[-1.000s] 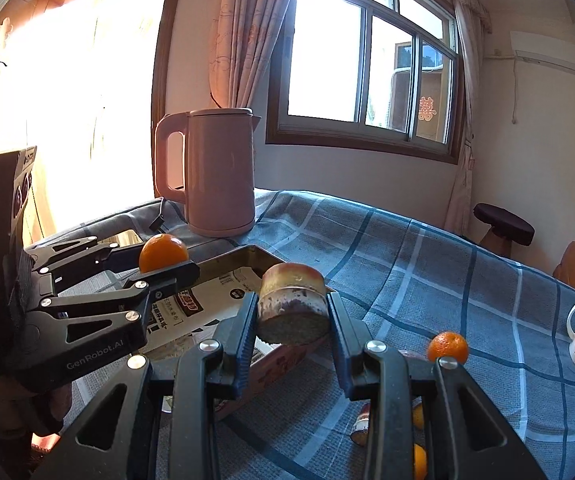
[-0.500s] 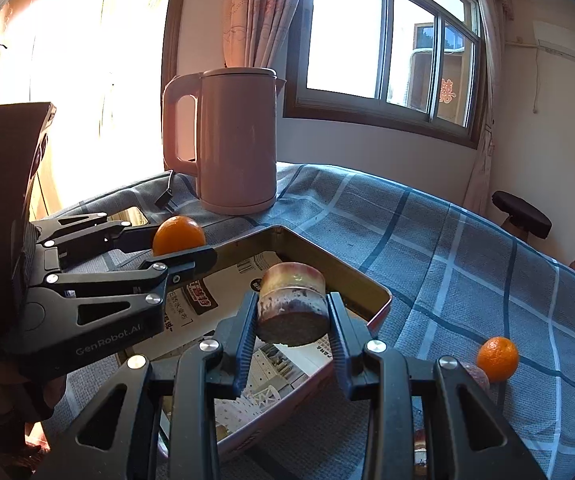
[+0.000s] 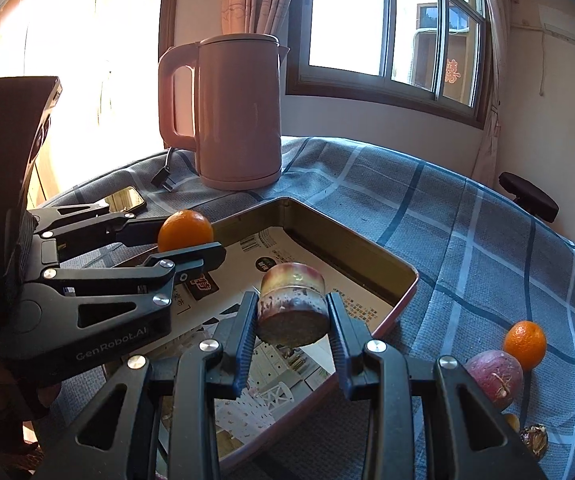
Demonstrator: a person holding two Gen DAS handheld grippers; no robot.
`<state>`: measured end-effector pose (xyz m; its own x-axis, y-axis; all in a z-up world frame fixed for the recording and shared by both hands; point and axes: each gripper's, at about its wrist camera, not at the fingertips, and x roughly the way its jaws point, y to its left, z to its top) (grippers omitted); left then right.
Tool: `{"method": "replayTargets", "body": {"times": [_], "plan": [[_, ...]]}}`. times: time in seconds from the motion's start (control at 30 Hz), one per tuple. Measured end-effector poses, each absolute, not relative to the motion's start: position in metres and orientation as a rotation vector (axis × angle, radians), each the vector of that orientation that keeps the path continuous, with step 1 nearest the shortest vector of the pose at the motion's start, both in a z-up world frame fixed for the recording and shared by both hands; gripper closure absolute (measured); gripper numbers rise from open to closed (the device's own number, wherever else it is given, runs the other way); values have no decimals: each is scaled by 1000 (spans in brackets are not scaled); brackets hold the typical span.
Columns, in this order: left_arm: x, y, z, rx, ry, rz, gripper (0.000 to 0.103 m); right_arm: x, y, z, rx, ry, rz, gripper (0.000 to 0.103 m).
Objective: Organize fruits
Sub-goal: 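Lower the orange into the tin and open the left gripper while the right releases the cake roll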
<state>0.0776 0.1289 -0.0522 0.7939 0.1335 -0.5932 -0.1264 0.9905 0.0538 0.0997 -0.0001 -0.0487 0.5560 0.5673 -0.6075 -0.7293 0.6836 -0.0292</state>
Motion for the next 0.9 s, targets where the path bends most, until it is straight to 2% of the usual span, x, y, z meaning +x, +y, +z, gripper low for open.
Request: {"method": "replayTargets", "body": {"times": [0.83,0.9], "plan": [[82,128,-56,17,661,132,63,106,9,-55,-334,637,762,67],[81,127,-55,21,657,129,61,107,10,-57,-341,648,754,61]]}}
